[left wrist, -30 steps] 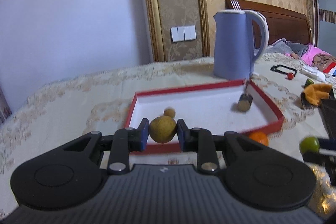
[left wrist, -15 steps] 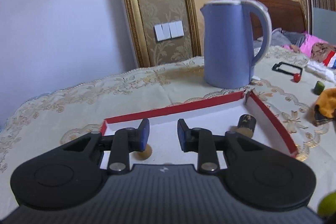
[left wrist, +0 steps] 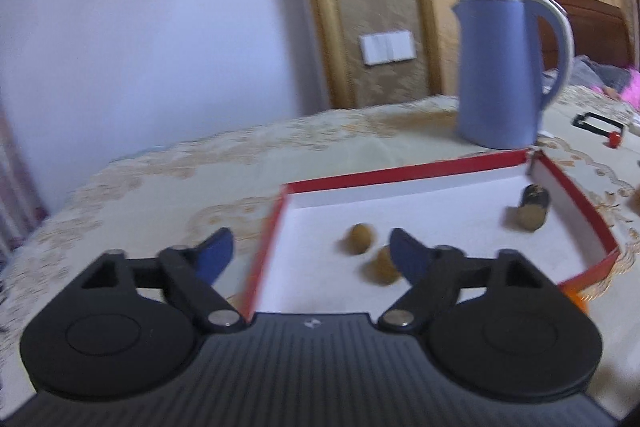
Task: Organize fruits
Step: 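Lower the green tomato into the tray and open the right tool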
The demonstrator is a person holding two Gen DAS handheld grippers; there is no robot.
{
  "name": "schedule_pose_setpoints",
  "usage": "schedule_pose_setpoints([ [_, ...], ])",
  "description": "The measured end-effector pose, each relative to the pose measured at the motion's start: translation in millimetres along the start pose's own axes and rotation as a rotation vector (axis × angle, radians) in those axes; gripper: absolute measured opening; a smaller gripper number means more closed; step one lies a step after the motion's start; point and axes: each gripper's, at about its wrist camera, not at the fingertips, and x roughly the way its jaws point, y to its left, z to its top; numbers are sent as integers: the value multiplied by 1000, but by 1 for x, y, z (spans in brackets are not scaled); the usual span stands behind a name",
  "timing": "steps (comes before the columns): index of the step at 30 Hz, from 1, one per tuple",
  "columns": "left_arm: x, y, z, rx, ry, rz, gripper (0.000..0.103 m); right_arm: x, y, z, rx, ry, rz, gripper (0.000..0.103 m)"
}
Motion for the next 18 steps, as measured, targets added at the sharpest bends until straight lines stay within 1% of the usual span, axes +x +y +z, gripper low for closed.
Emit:
schedule_pose_setpoints([
  [1,-7,8,-5,-17,-5,13,94,1,2,2,-6,1,1,31],
  [3,-19,26,-14,-69,-11,9,98,4,8,6,-27,1,0,31],
  [7,-35,55,-39,-167,4,-30,98,13,15,21,-67,-7,-4,31],
  [9,-38,62,-52,-199,16,-45,98,19,17,30,-77,-15,-6,31],
  [11,-39,65,-65,-205,25,-47,98,28,15,40,-76,-20,-7,31],
  [14,-35,64,-80,-185,43,-35,98,43,11,56,-71,-18,-13,31],
  [18,-39,66,-86,-188,16,-50,98,67,9,75,-74,-7,-29,31],
])
